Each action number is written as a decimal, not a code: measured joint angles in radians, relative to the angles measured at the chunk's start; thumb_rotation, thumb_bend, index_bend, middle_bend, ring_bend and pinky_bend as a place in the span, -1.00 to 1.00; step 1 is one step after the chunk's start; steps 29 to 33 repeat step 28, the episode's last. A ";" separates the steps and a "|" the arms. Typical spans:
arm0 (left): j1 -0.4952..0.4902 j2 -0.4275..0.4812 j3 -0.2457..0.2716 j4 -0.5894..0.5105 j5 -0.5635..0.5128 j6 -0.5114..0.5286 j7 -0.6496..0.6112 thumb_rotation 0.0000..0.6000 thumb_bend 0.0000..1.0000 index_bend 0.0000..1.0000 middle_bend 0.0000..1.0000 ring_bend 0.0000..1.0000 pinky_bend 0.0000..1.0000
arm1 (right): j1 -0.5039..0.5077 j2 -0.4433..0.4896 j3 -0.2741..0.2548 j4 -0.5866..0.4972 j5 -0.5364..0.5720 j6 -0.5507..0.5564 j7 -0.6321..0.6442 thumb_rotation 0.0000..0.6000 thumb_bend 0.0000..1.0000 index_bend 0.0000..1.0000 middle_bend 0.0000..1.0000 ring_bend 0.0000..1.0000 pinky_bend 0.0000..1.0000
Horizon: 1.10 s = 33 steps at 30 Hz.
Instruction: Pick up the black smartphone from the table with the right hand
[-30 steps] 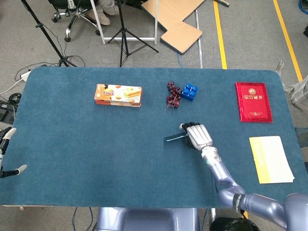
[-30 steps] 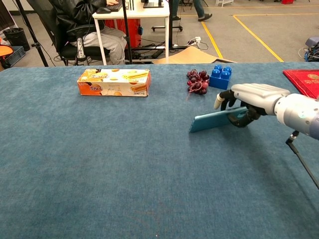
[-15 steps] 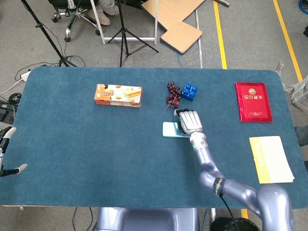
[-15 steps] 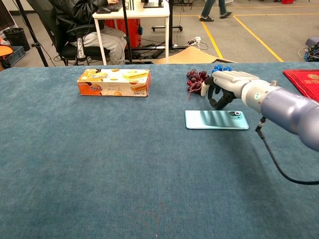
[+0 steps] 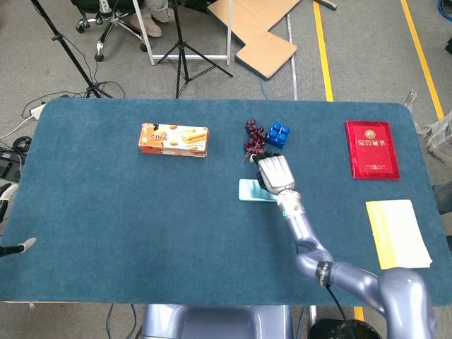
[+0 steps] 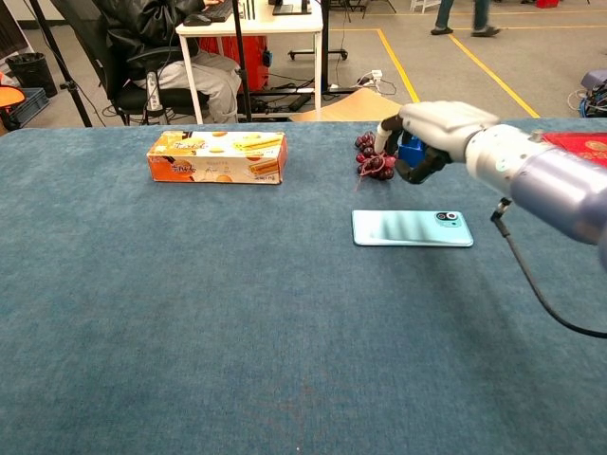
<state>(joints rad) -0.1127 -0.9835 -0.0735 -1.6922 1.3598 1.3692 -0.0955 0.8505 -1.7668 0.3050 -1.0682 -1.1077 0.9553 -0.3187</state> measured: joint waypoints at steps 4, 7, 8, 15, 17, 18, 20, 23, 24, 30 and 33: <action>0.007 0.001 0.005 -0.005 0.023 0.021 0.000 1.00 -1.00 -1.00 -1.00 -1.00 -1.00 | -0.065 0.107 -0.037 -0.133 -0.068 0.068 0.051 1.00 -0.36 -0.62 -0.66 -0.83 -0.77; 0.012 0.002 0.008 -0.008 0.040 0.036 -0.003 1.00 -1.00 -1.00 -1.00 -1.00 -1.00 | -0.132 0.193 -0.072 -0.232 -0.118 0.131 0.099 1.00 -0.82 -0.77 -0.80 -0.96 -0.96; 0.014 0.003 0.009 -0.009 0.045 0.041 -0.004 1.00 -1.00 -1.00 -1.00 -1.00 -1.00 | -0.153 0.219 -0.084 -0.261 -0.133 0.150 0.113 1.00 -0.93 -0.79 -0.83 -0.98 -0.99; 0.025 0.001 0.017 -0.008 0.088 0.078 -0.012 1.00 -1.00 -1.00 -1.00 -1.00 -1.00 | -0.307 0.408 -0.186 -0.435 -0.236 0.299 0.172 1.00 -1.00 -0.85 -0.95 -1.00 -1.00; 0.027 -0.002 0.018 -0.004 0.096 0.086 -0.016 1.00 -1.00 -1.00 -1.00 -1.00 -1.00 | -0.351 0.456 -0.209 -0.475 -0.256 0.340 0.183 1.00 -1.00 -0.86 -0.96 -1.00 -1.00; 0.028 -0.003 0.018 -0.002 0.098 0.089 -0.018 1.00 -1.00 -1.00 -1.00 -1.00 -1.00 | -0.380 0.484 -0.223 -0.498 -0.268 0.369 0.190 1.00 -1.00 -0.86 -0.96 -1.00 -1.00; 0.029 -0.003 0.017 0.000 0.101 0.095 -0.021 1.00 -1.00 -1.00 -1.00 -1.00 -1.00 | -0.425 0.521 -0.245 -0.524 -0.287 0.417 0.203 1.00 -1.00 -0.86 -0.97 -1.00 -1.00; 0.032 -0.005 0.018 0.008 0.105 0.099 -0.030 1.00 -1.00 -1.00 -1.00 -1.00 -1.00 | -0.486 0.549 -0.271 -0.535 -0.314 0.489 0.216 1.00 -1.00 -0.86 -0.96 -1.00 -1.00; 0.033 -0.005 0.019 0.010 0.104 0.099 -0.033 1.00 -1.00 -1.00 -1.00 -1.00 -1.00 | -0.505 0.555 -0.279 -0.534 -0.323 0.511 0.220 1.00 -1.00 -0.86 -0.96 -1.00 -1.00; 0.038 -0.001 0.020 0.015 0.103 0.103 -0.048 1.00 -1.00 -1.00 -1.00 -1.00 -1.00 | -0.579 0.571 -0.306 -0.504 -0.356 0.587 0.245 1.00 -1.00 -0.86 -0.95 -1.00 -1.00; 0.038 -0.001 0.020 0.015 0.103 0.103 -0.048 1.00 -1.00 -1.00 -1.00 -1.00 -1.00 | -0.579 0.571 -0.306 -0.504 -0.356 0.587 0.245 1.00 -1.00 -0.86 -0.95 -1.00 -1.00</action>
